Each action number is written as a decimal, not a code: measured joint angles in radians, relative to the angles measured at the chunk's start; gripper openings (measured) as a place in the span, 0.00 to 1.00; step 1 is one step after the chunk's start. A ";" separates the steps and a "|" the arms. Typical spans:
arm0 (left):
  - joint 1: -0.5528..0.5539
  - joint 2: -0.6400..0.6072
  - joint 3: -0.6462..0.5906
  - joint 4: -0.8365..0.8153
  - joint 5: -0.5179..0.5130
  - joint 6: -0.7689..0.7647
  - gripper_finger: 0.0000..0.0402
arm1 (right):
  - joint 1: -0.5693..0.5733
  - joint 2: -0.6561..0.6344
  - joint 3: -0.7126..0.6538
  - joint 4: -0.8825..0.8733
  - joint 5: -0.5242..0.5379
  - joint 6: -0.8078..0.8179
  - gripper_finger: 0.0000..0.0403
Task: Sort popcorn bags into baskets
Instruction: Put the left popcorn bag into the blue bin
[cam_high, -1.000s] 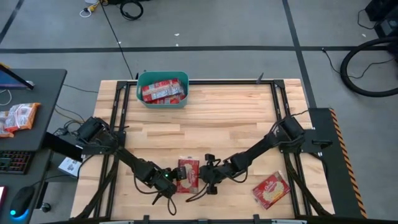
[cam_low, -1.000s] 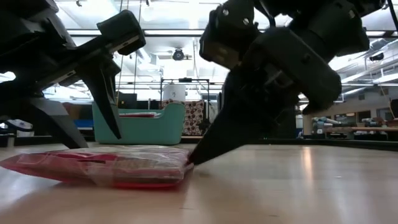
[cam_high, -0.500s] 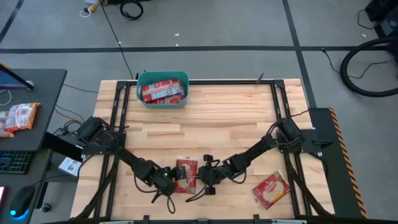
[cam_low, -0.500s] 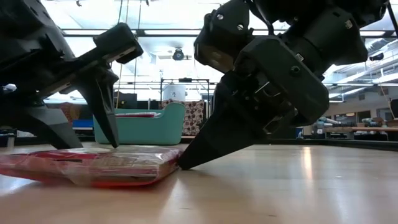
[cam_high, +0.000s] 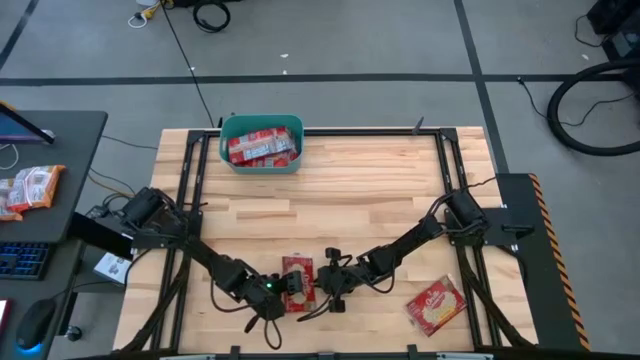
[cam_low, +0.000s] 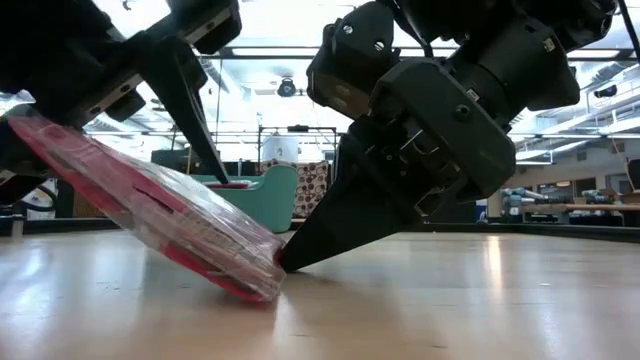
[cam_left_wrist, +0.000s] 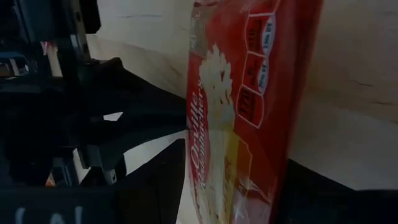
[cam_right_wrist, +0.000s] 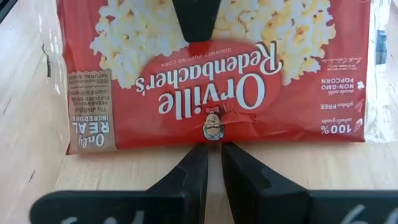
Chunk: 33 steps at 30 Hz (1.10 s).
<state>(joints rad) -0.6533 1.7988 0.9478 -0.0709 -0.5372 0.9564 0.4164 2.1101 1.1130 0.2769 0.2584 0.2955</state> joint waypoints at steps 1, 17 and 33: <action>0.000 0.000 0.000 -0.001 0.005 -0.003 0.43 | 0.000 0.000 0.000 0.000 0.000 0.000 0.13; -0.001 -0.049 0.002 -0.204 0.061 -0.135 0.06 | 0.000 -0.107 0.000 -0.230 0.017 0.013 0.13; 0.375 -0.617 0.000 -0.646 -0.174 -0.537 0.06 | 0.015 -0.230 -0.001 -0.427 0.250 0.023 0.13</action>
<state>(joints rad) -0.2787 1.1815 0.9482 -0.7173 -0.7115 0.4197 0.4315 1.8802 1.1123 -0.1500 0.5086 0.3188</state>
